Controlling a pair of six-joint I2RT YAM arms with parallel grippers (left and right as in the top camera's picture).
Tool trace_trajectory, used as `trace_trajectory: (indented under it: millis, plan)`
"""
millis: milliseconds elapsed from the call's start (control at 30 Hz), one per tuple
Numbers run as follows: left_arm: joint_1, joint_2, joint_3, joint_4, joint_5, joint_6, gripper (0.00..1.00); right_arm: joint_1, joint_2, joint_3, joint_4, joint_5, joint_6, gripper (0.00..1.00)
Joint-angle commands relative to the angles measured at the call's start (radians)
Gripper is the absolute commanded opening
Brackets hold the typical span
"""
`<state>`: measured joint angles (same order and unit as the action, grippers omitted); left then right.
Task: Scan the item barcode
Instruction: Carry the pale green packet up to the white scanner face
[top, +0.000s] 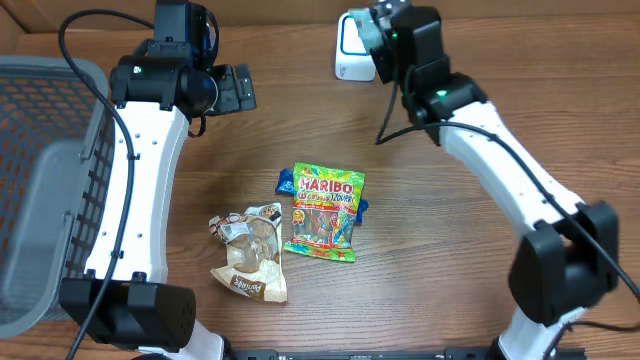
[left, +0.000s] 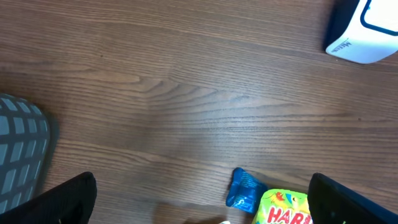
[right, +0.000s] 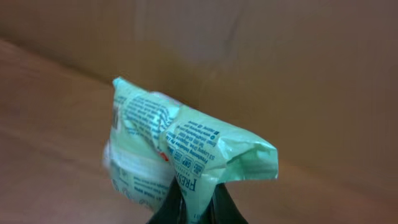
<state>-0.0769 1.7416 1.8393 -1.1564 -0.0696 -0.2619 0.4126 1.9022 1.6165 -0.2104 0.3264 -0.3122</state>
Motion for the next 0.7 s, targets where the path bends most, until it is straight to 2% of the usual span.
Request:
trace_trajectory:
  millis: [0,167,400,567,667]
  plan:
    - [-0.002,0.005,0.028,0.002,-0.012,0.004,1.0,-0.014,0.062,0.013,0.129,0.154,-0.226,0.04]
    - [-0.002,0.005,0.028,0.002,-0.012,0.004,1.0,-0.016,0.163,0.013,0.348,0.167,-0.526,0.04]
    - [-0.002,0.005,0.028,0.002,-0.012,0.004,1.0,-0.016,0.307,0.013,0.548,0.167,-0.869,0.04]
    - [-0.002,0.005,0.028,0.002,-0.012,0.004,1.0,-0.009,0.374,0.013,0.689,0.167,-0.999,0.04]
    - [-0.002,0.005,0.028,0.002,-0.012,0.004,1.0,0.001,0.383,0.013,0.7,0.163,-1.052,0.04]
